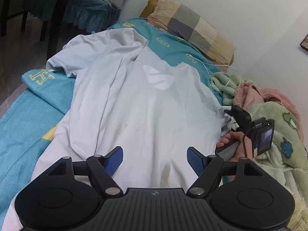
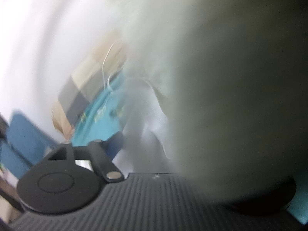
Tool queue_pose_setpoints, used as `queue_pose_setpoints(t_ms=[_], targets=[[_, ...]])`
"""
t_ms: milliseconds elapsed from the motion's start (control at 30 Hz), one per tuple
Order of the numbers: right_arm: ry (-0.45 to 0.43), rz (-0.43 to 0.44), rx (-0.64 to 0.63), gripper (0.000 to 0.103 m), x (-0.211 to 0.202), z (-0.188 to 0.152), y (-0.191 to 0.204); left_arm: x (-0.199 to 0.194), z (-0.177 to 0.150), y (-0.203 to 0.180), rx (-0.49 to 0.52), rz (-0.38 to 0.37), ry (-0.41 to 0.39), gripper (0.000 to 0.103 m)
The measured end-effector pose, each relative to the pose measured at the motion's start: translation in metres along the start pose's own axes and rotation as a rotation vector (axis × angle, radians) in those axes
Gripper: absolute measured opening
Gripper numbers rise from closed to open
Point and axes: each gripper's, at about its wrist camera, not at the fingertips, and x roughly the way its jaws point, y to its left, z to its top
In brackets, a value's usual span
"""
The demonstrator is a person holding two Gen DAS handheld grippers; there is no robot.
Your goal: Fold clothes
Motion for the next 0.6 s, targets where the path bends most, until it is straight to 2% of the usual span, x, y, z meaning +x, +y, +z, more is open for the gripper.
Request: queue_pose_setpoints(t_ms=[67, 167, 267, 367, 433, 500, 600], targets=[[0.033, -0.078, -0.072, 0.014, 0.001, 0.000, 0.012, -0.004, 0.002, 0.001, -0.009, 0.002, -0.013, 0.075], [0.000, -0.128, -0.179, 0.012, -0.013, 0.003, 0.032, -0.016, 0.007, 0.001, -0.010, 0.019, -0.056, 0.075], [-0.092, -0.133, -0.335, 0.012, -0.038, 0.001, 0.067, -0.029, 0.012, 0.002, -0.012, 0.037, -0.104, 0.075], [-0.184, -0.127, -0.518, 0.012, -0.064, -0.015, 0.115, -0.045, 0.019, 0.010, -0.035, 0.053, -0.156, 0.075], [-0.228, -0.107, -0.641, 0.012, -0.078, -0.036, 0.145, -0.052, 0.025, 0.018, -0.052, 0.066, -0.180, 0.075], [-0.245, -0.049, -0.780, 0.012, -0.088, -0.067, 0.172, -0.056, 0.031, 0.029, -0.068, 0.079, -0.190, 0.075], [-0.198, 0.056, -0.981, 0.012, -0.094, -0.119, 0.200, -0.063, 0.040, 0.046, -0.091, 0.100, -0.205, 0.075]])
